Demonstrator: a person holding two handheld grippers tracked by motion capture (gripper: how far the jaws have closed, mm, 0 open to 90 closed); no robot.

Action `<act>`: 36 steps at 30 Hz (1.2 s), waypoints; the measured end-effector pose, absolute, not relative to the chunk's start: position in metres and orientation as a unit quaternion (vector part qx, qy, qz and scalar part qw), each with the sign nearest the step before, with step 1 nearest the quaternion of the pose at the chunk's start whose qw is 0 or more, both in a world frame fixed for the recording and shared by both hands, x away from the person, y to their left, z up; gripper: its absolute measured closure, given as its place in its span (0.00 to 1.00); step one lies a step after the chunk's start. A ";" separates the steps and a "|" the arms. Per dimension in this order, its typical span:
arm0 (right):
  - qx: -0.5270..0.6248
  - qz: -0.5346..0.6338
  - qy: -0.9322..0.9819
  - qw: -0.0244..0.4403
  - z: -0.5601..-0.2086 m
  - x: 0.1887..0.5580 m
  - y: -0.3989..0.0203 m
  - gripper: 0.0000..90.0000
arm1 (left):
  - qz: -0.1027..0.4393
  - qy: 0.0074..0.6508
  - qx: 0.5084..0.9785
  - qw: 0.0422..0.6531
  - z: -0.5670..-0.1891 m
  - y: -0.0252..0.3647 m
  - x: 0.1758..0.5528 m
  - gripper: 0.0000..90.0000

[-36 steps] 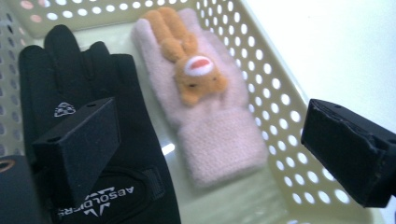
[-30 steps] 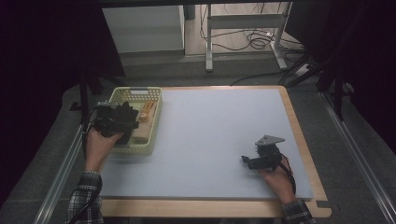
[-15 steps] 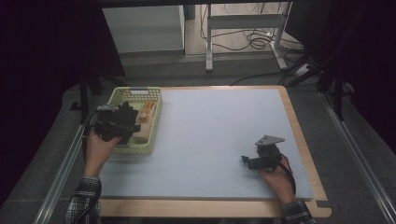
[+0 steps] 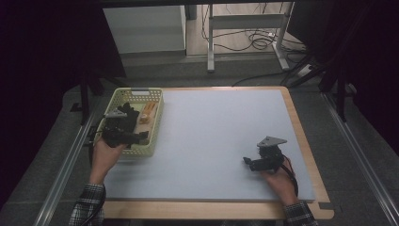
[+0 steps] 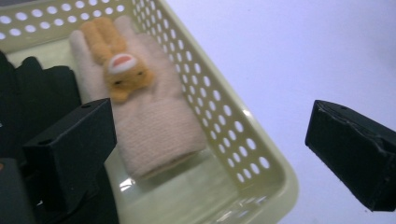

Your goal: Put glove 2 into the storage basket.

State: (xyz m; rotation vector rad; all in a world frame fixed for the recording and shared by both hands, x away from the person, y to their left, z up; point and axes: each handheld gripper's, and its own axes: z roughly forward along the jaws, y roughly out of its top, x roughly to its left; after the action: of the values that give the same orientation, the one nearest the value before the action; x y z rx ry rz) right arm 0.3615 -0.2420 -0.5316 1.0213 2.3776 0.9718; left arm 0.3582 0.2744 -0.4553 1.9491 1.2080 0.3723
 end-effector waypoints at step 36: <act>0.362 0.345 0.845 0.189 -0.532 0.361 -0.242 0.15 | 0.116 0.368 0.818 0.427 -0.464 0.180 0.335 0.03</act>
State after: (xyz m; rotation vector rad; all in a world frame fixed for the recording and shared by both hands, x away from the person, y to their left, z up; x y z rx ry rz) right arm 0.3614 -0.2419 -0.5317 1.0174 2.3761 0.9715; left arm 0.3349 0.1797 -0.4642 2.0431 0.9190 0.2903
